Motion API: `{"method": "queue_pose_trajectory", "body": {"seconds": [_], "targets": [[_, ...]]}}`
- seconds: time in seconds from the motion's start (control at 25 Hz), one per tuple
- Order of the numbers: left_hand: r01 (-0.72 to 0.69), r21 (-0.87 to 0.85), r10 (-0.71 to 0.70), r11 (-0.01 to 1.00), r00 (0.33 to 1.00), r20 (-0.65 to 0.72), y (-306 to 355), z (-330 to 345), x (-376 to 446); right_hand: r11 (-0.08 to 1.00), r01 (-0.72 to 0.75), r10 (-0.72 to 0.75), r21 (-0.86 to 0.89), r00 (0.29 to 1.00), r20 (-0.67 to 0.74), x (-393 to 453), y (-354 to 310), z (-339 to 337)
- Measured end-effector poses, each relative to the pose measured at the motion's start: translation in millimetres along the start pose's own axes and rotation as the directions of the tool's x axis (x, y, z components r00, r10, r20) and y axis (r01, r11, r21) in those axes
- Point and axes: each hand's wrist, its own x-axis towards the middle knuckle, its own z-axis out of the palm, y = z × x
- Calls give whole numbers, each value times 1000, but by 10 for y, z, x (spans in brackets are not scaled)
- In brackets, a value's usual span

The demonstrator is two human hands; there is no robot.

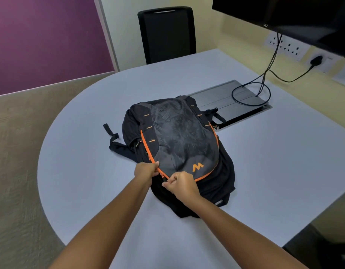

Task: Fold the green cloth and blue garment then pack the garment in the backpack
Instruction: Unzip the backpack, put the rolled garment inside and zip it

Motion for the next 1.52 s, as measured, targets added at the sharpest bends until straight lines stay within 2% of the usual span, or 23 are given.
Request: {"method": "queue_pose_trajectory", "body": {"seconds": [0.24, 0.4, 0.44, 0.48, 0.52, 0.56, 0.6, 0.64, 0.68, 0.72, 0.76, 0.84, 0.92, 1.0, 1.16, 1.28, 1.4, 1.52], "targets": [[7, -90, -13, 996, 998, -65, -92, -67, 16, 992, -6, 14, -128, 998, 67, -292, 600, -296], [-21, -89, 16, 996, 998, -64, -119, -96, -73, 990, 43, -33, -133, 997, 72, -274, 783, -559], [-93, -12, 92, 996, 992, -91, -134, -92, -106, 990, 59, -50, -129, 996, 73, -246, 792, -586], [-187, 151, 207, 971, 969, -136, -170, -84, -160, 991, 68, -60, -118, 995, 74, -229, 801, -594], [-272, 347, 350, 897, 919, -182, -230, -82, -233, 992, 74, -66, -103, 995, 74, -223, 807, -588], [-337, 534, 508, 775, 836, -209, -315, -76, -311, 994, 77, -71, -81, 995, 72, -228, 823, -566], [-404, 678, 670, 614, 720, -178, -419, -64, -382, 996, 74, -71, -55, 995, 67, -240, 841, -538], [-474, 771, 795, 425, 603, -67, -529, -42, -453, 997, 69, -67, -30, 996, 62, -253, 859, -510], [-537, 816, 859, 216, 502, 104, -638, 0, -503, 998, 65, -65, -7, 996, 57, -266, 868, -489], [-572, 820, 868, 19, 417, 271, -738, 53, -552, 998, 63, -64, 13, 996, 55, -274, 876, -470], [-587, 798, 837, -138, 361, 410, -833, 112, -562, 998, 64, -66, 25, 996, 57, -287, 878, -455], [-563, 765, 763, -311, 332, 555, -905, 221, -587, 996, 80, -82, 35, 995, 65, -302, 857, -440], [-542, 729, 711, -419, 303, 634, -870, 308, -585, 995, 101, -102, 24, 992, 76, -304, 823, -447], [-540, 710, 695, -452, 287, 660, -811, 361, -588, 994, 107, -108, 13, 991, 83, -301, 807, -457], [-555, 703, 671, -444, 314, 672, -759, 365, -590, 996, 84, -84, 9, 993, 87, -311, 809, -469], [-536, 705, 648, -465, 336, 683, -803, 388, -581, 996, 16, 3, -86, 978, 207, -273, 768, -485], [-525, 729, 651, -440, 373, 661, -827, 416, -544, 973, 101, -53, -206, 973, 226, -217, 756, -537], [-530, 717, 633, -452, 376, 677, -828, 406, -509, 954, 173, -126, -245, 972, 197, -179, 826, -634]]}}
